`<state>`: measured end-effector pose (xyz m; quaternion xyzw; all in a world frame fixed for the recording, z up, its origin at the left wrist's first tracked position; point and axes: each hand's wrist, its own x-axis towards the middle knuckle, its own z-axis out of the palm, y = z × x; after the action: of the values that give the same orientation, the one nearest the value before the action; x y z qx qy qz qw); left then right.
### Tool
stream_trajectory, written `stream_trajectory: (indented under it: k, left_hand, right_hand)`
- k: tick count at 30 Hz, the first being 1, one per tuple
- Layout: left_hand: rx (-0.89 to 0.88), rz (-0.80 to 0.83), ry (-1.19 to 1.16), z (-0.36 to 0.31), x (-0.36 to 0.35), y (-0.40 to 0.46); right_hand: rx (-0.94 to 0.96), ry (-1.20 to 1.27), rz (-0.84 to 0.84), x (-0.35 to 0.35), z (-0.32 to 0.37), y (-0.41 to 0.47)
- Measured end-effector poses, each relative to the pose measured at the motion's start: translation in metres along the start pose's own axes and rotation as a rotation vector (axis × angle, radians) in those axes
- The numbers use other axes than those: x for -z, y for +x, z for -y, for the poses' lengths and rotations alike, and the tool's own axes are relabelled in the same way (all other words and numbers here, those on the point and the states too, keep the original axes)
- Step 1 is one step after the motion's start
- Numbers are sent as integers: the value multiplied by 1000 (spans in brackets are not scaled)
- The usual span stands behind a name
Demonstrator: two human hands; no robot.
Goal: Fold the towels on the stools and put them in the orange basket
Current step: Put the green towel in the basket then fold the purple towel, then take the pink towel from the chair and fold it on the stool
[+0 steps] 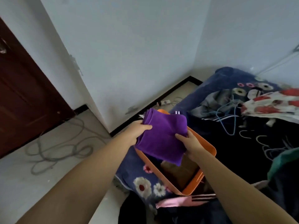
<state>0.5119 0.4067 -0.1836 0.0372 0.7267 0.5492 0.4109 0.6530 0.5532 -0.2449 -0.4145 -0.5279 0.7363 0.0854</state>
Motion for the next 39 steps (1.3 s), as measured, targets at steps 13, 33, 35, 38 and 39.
stream_trajectory:
  k: [13, 33, 35, 38, 39]
  left_hand:
    - [28, -17, 848, 66, -42, 208]
    - [-94, -120, 1110, 124, -54, 243]
    - [-122, -93, 1069, 100, -53, 229]
    - [-217, -17, 1051, 63, -48, 210]
    - [-260, 7, 1066, 50, -46, 205]
  right_hand:
    - [-380, 218, -355, -17, -106, 134]
    - [-570, -137, -336, -23, -143, 191]
    - [-536, -344, -291, -16, -114, 180]
    - [-454, -615, -134, -16, -41, 154]
    - [-453, -671, -76, -18, -15, 145]
